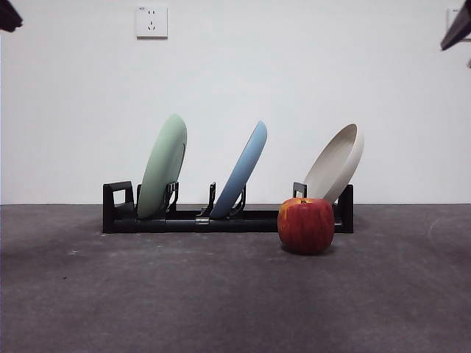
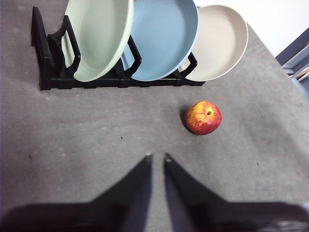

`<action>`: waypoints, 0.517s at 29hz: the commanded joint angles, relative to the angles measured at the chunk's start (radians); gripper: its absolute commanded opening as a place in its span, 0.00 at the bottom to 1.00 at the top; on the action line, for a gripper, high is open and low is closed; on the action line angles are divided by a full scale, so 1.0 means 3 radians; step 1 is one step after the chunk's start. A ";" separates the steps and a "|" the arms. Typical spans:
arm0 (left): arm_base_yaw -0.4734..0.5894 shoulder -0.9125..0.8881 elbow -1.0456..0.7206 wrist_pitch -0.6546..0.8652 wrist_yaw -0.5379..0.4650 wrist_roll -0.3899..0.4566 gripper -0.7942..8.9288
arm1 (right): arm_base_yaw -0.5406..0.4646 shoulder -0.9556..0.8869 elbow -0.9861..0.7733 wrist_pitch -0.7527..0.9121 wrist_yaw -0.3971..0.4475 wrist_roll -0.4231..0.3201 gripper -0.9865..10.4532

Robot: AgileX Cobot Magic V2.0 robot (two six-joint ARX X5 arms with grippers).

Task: Take the green plate from the plate rack,put the plate on the table,take the apple from the table,put the apple in the plate

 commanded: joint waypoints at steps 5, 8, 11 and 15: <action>0.0003 0.0187 0.0080 0.0296 -0.0017 -0.0090 0.50 | 0.0004 0.0004 0.0010 0.0004 -0.0005 -0.0038 0.37; -0.0004 0.0708 0.0514 0.0270 -0.0004 -0.0055 0.50 | 0.0004 0.0004 0.0010 0.0004 -0.0005 -0.0038 0.36; -0.0069 0.1344 0.1088 0.0230 -0.0013 0.0036 0.50 | 0.0004 0.0004 0.0010 0.0004 -0.0003 -0.0038 0.36; -0.0150 0.2272 0.1970 0.0219 -0.0057 0.0148 0.50 | 0.0004 0.0011 0.0010 0.0008 0.0003 -0.0039 0.36</action>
